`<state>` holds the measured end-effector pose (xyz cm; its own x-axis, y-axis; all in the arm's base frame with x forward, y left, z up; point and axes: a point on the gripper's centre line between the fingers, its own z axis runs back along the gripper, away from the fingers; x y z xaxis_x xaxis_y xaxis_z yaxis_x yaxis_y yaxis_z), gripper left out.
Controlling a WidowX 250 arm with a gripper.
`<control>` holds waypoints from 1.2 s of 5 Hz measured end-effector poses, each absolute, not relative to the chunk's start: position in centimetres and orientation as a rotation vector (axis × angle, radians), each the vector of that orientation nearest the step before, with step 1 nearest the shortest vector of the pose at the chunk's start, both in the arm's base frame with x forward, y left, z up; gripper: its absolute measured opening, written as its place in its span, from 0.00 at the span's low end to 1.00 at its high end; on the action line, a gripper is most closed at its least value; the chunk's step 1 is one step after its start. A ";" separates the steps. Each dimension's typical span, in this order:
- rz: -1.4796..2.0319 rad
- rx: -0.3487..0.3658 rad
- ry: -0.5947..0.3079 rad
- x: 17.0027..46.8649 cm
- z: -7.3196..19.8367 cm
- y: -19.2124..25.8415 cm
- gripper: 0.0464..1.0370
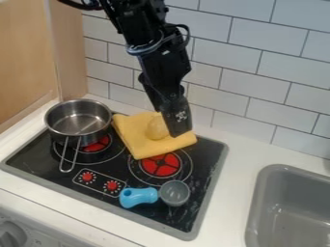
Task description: Move the blue spoon to the upper right corner of the stove
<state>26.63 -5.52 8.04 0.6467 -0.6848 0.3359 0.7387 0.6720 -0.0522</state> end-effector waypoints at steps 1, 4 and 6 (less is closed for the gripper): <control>-0.855 -0.187 -0.254 25.9 7.9 -5.6 0.96; -0.932 -0.112 -0.221 22.8 5.5 -6.2 0.96; -0.881 -0.074 -0.202 20.3 1.9 -5.8 0.96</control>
<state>20.31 -5.83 1.87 0.6189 -0.7580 0.2059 0.7719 0.6354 0.0190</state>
